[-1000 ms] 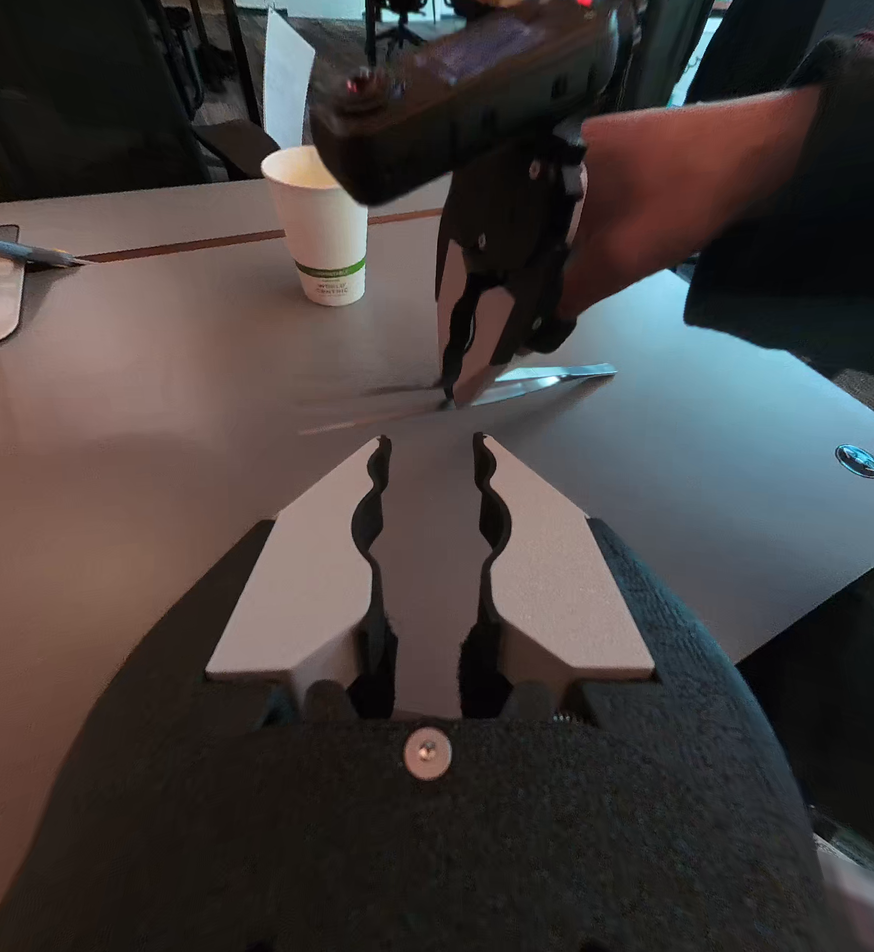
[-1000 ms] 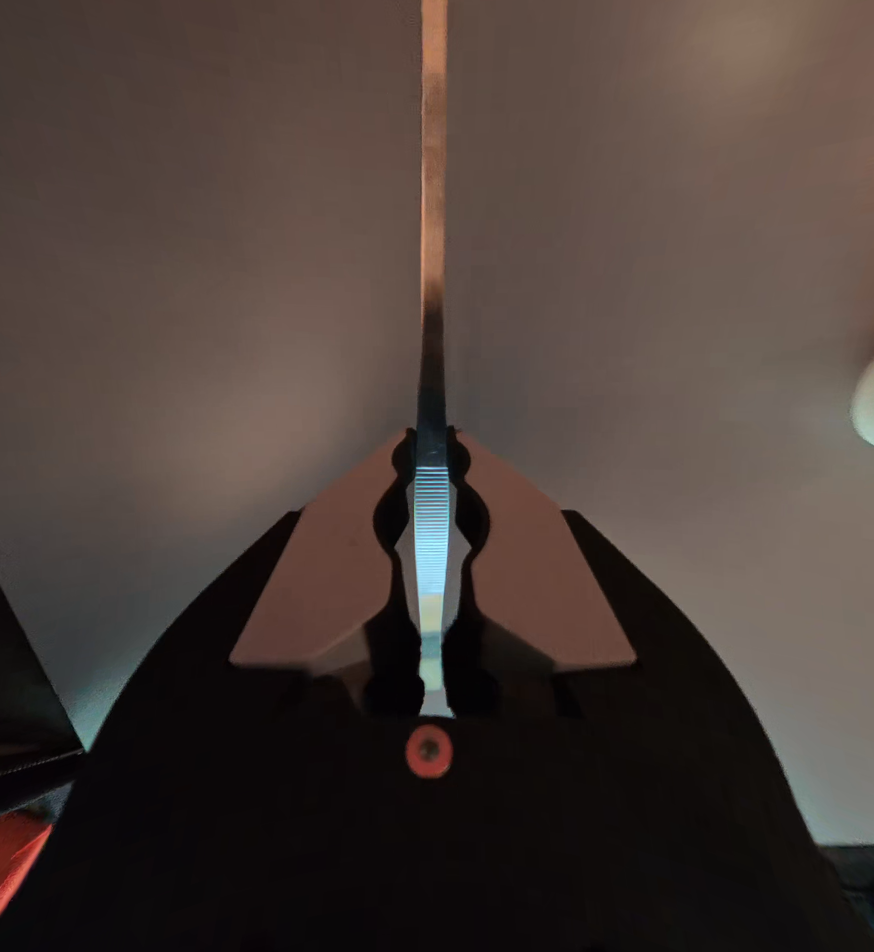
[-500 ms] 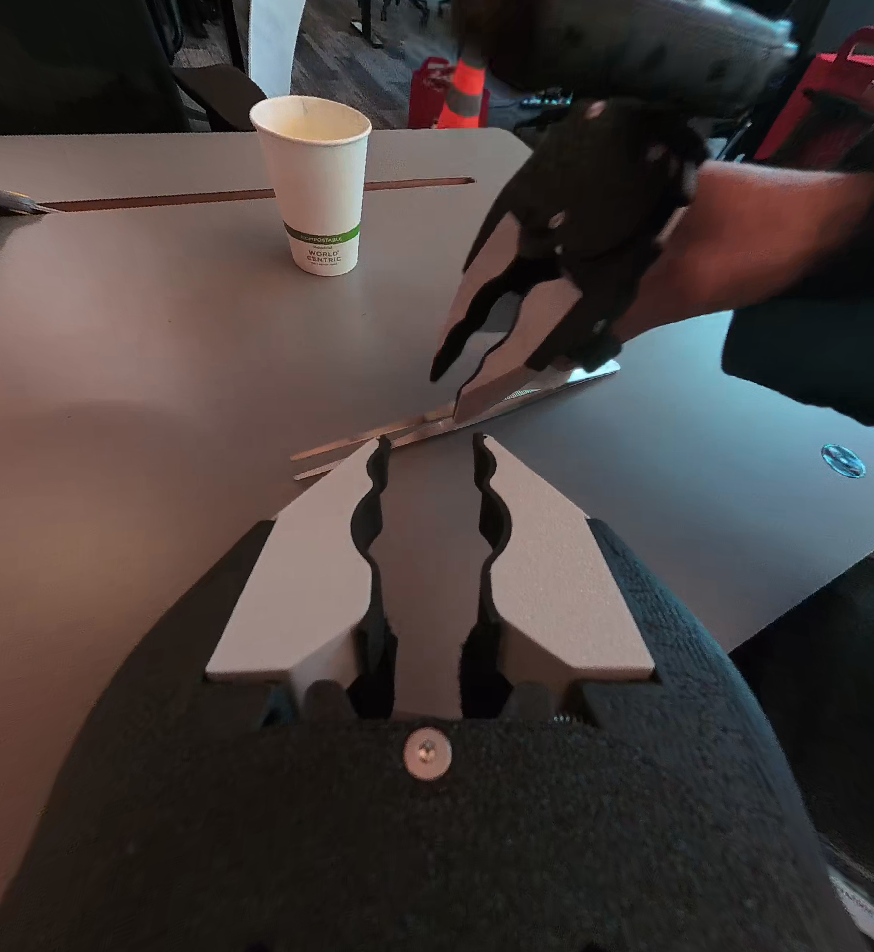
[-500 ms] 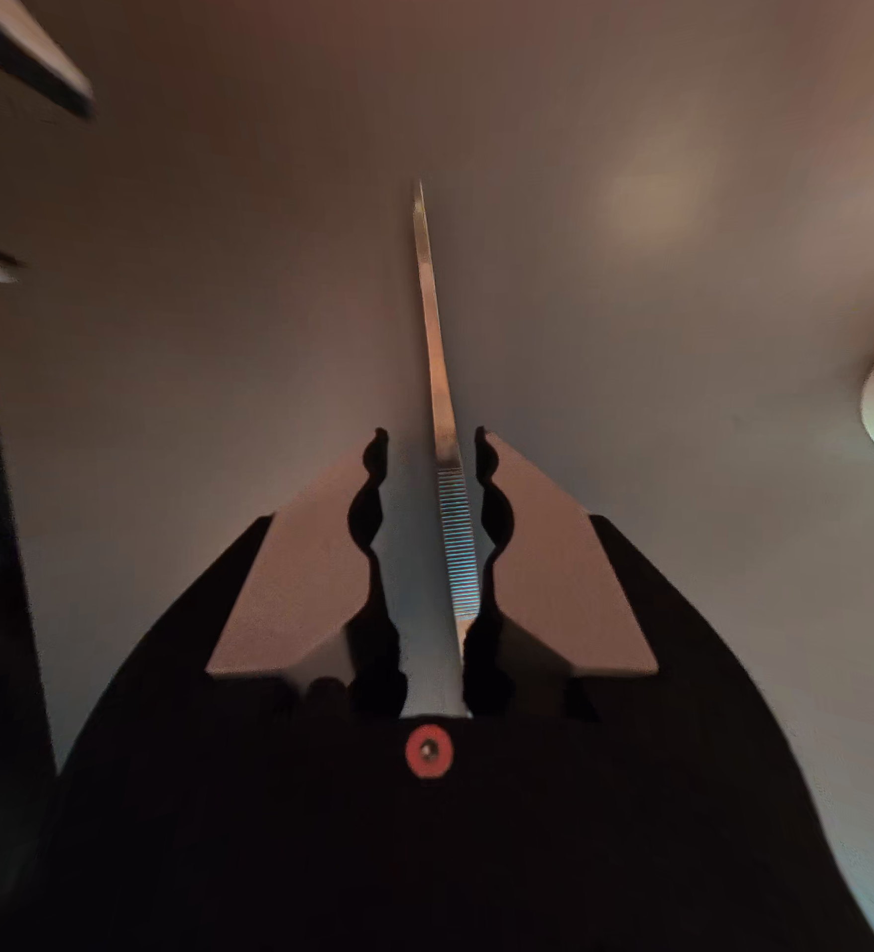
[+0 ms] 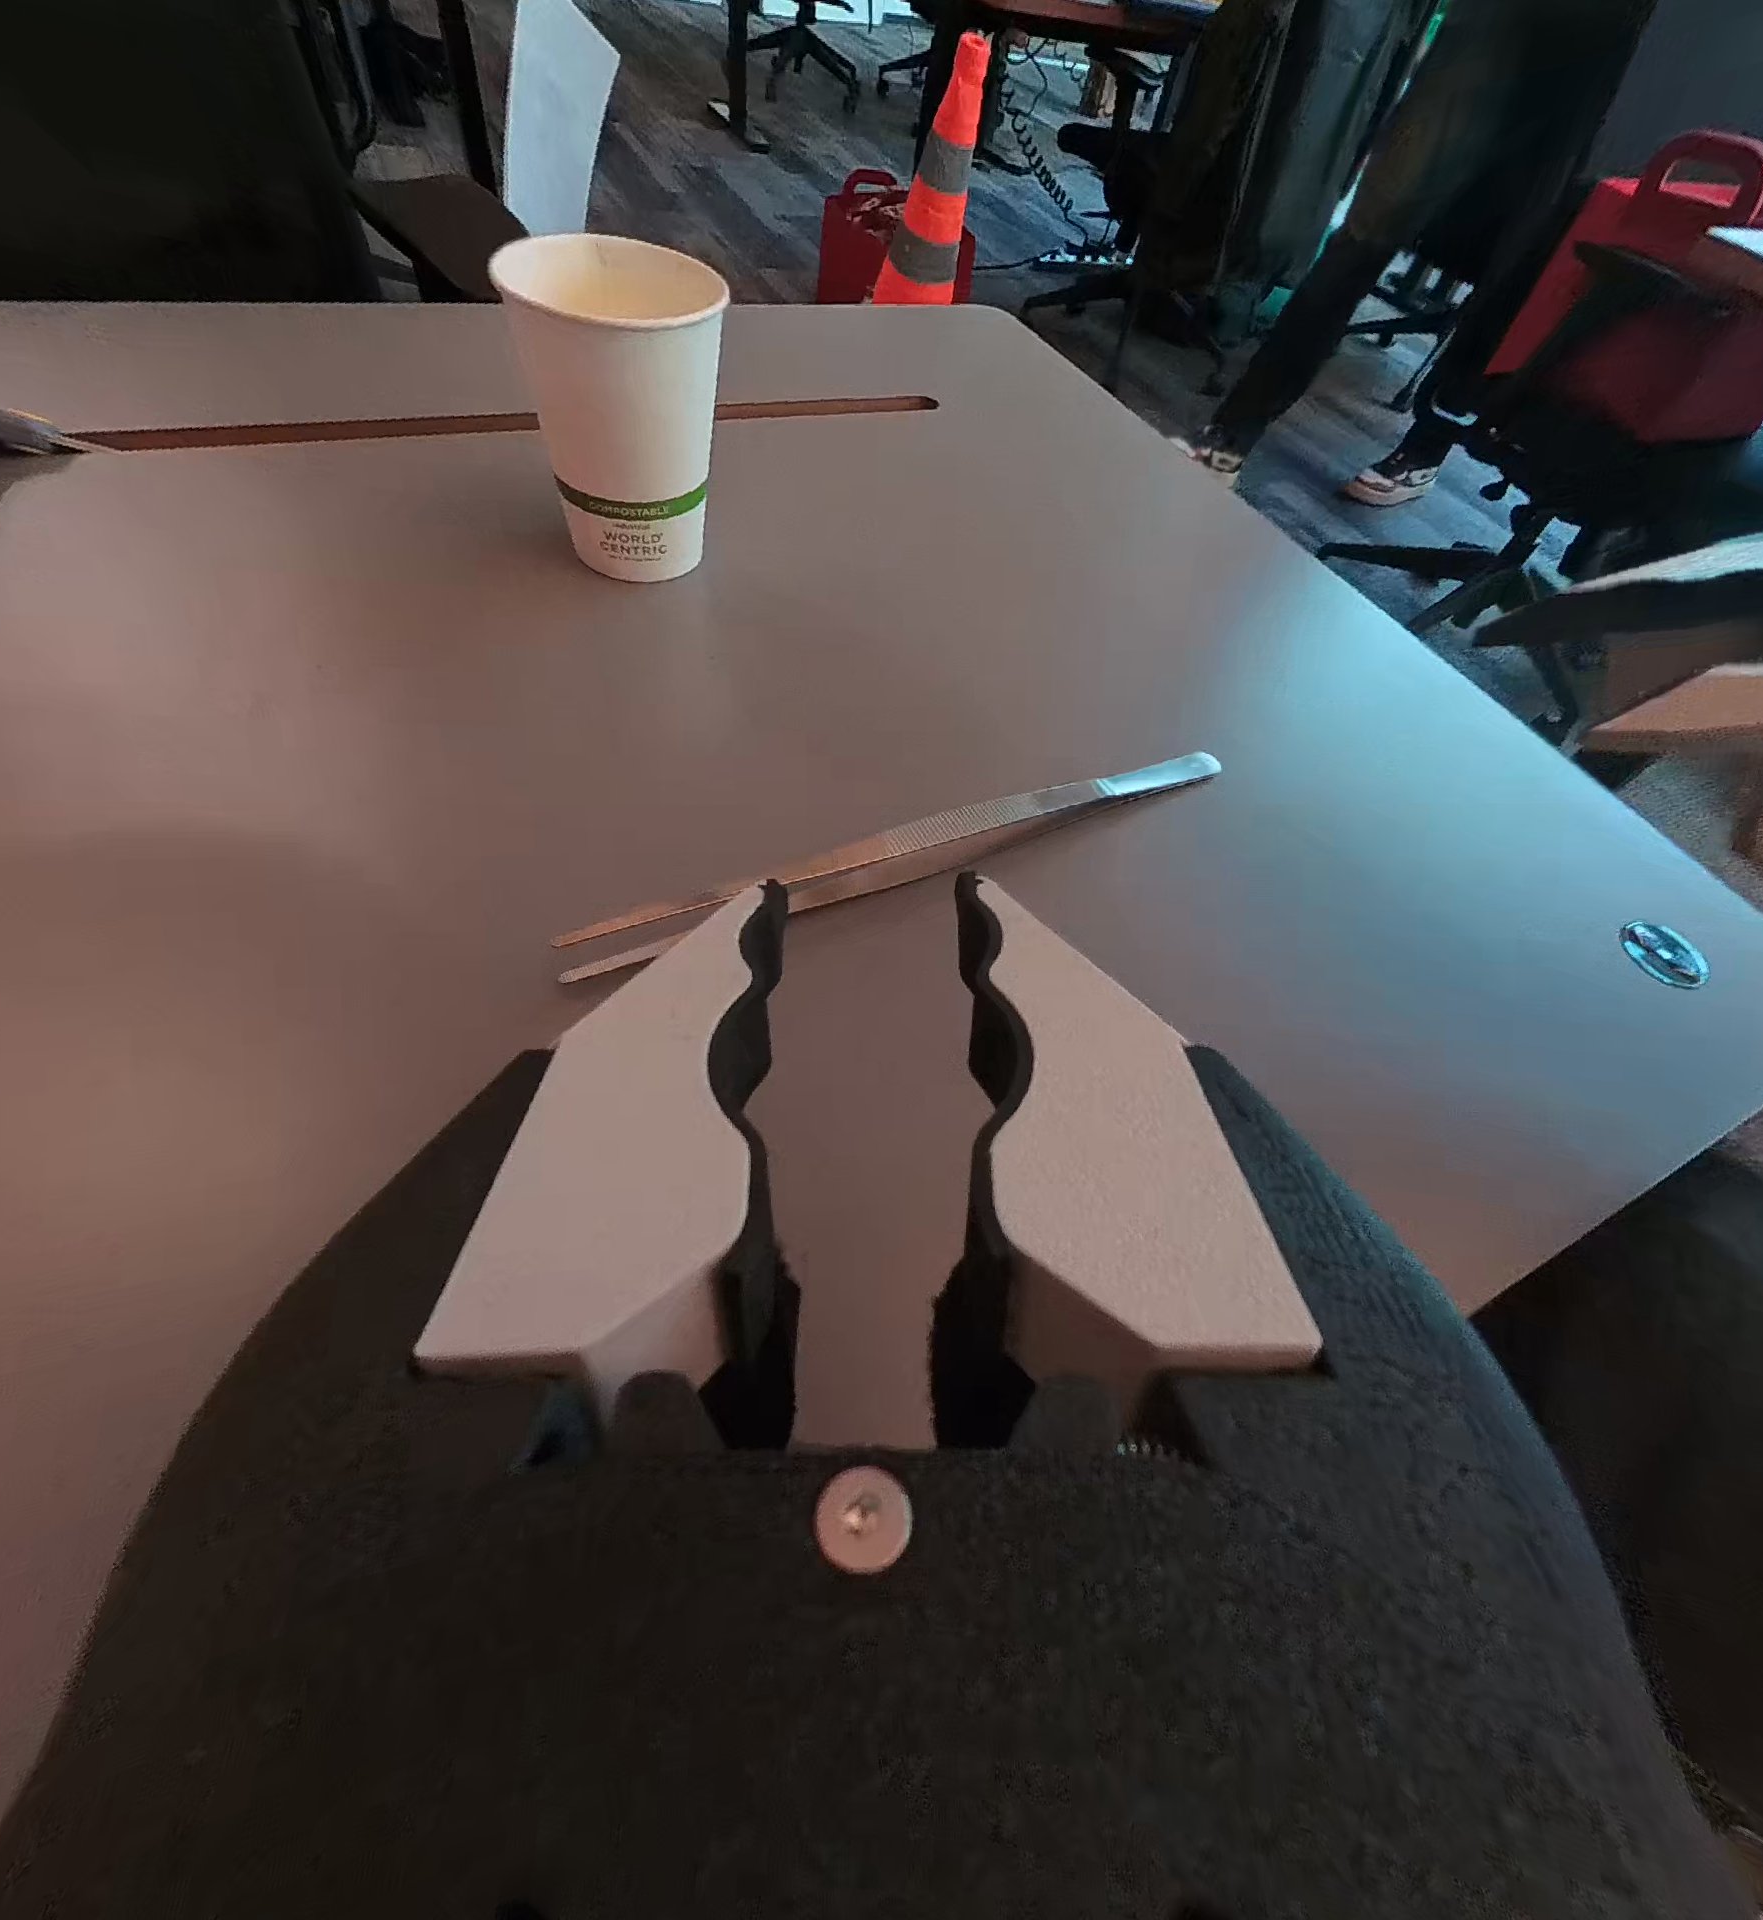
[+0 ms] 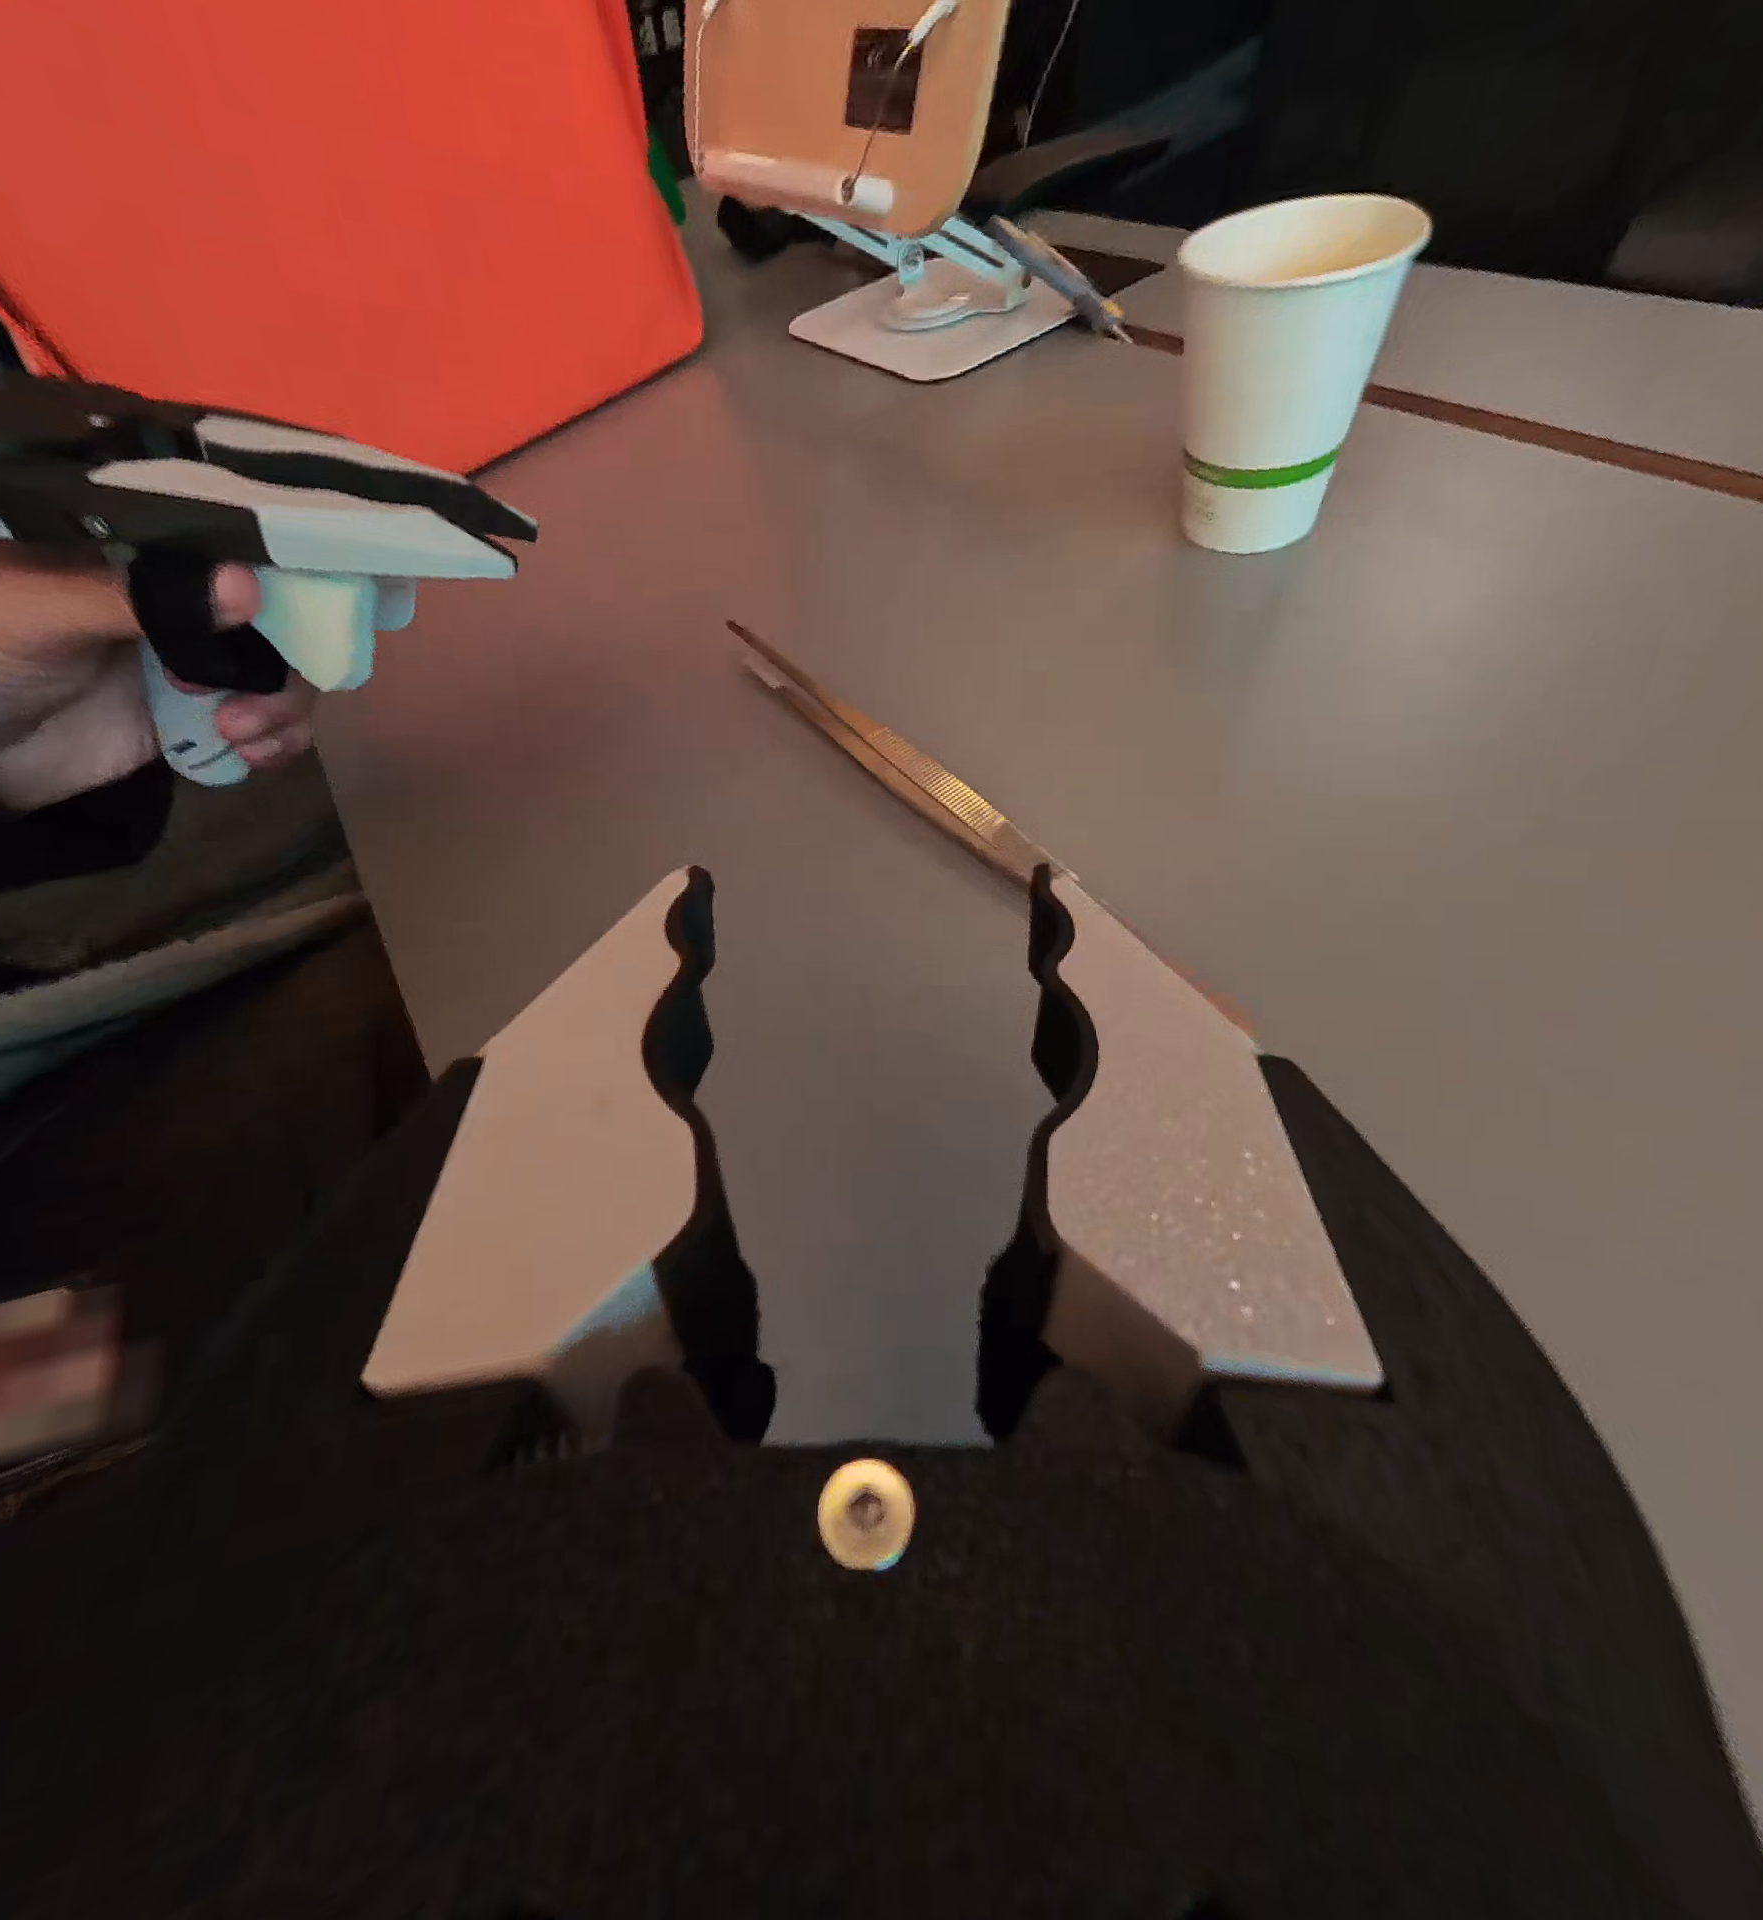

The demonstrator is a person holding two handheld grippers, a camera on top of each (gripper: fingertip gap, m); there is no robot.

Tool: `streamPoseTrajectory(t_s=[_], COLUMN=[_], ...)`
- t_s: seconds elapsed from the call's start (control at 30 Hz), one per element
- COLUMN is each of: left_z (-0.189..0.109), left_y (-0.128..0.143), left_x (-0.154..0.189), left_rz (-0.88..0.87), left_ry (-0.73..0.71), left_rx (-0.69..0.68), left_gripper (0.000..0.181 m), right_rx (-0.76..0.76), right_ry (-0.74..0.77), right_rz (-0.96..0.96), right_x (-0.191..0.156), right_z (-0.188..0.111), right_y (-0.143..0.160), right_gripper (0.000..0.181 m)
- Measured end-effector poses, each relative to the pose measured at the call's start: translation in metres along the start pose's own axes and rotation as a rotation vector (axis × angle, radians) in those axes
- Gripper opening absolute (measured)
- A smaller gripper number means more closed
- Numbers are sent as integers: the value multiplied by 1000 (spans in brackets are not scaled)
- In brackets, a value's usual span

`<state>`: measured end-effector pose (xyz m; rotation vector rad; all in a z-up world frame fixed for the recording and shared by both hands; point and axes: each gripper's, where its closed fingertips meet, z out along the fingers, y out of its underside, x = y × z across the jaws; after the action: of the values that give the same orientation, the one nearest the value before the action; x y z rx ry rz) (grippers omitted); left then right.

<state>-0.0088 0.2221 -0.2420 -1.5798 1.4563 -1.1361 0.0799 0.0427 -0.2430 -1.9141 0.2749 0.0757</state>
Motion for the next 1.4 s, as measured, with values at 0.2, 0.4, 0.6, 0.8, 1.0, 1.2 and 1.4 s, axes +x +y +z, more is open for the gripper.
streamPoseTrajectory(t_s=[0.2, 0.4, 0.6, 0.8, 1.0, 1.2, 1.4], left_z=[3, -23, -55, -64, -40, -21, -21], left_y=[0, -42, -47, -59, -45, -34, -32], left_x=[7, 6, -33, -38, -17, -5, -1], left_rz=[-16, -192, -281, -350, -228, -101, -76], left_ry=[21, 135, 59, 111, 130, 99, 88], left_rx=[9, 246, 310, 361, 263, 181, 165], left_gripper=[37, 49, 66, 66, 66, 66, 66], right_rx=[56, 516, 713, 676, 461, 322, 225], right_ry=[23, -372, -587, -515, -248, -121, -90], right_rz=[69, 474, 746, 680, 468, 307, 270], right_x=[15, -11, 5, 10, 1, -7, 11], right_z=[-11, -59, -125, -132, -74, -53, -11], right_y=[-6, -75, -116, -115, -69, -39, -30], right_gripper=[63, 77, 95, 93, 98, 88, 88])
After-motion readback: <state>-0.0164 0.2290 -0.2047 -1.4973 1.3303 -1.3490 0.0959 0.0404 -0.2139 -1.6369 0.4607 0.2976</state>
